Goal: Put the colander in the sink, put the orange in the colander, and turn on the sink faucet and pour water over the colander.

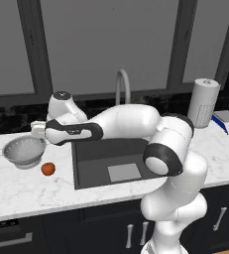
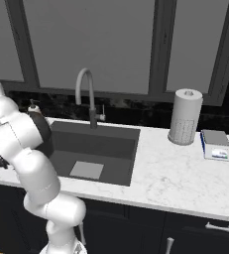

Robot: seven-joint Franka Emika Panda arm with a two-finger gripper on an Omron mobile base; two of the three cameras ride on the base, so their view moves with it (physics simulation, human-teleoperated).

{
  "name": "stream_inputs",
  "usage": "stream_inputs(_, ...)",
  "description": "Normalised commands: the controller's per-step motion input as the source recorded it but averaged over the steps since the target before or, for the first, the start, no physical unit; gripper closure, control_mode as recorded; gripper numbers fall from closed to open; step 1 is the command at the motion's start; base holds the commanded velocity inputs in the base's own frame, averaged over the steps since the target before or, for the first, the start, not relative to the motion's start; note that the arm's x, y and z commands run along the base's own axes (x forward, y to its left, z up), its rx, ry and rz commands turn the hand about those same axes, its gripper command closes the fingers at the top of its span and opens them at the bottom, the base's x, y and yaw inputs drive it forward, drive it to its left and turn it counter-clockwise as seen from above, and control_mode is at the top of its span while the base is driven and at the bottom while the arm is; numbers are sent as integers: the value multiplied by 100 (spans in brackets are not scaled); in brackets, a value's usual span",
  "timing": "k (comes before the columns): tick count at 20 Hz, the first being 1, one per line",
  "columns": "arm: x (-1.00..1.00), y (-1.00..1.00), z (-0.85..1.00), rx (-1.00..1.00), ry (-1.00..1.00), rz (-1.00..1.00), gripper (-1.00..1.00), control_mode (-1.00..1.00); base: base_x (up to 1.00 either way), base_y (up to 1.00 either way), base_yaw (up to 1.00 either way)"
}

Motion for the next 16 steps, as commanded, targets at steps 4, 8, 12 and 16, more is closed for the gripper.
stream_inputs(4,15,7,-29,0,0,0,-100,-100,0,0,0)
stream_inputs(8,13,14,-28,0,0,0,-100,-100,0,0,0)
stream_inputs(12,15,15,-33,0,0,0,-100,-100,0,0,0)
stream_inputs(16,24,20,-28,0,0,0,-100,-100,0,0,0)
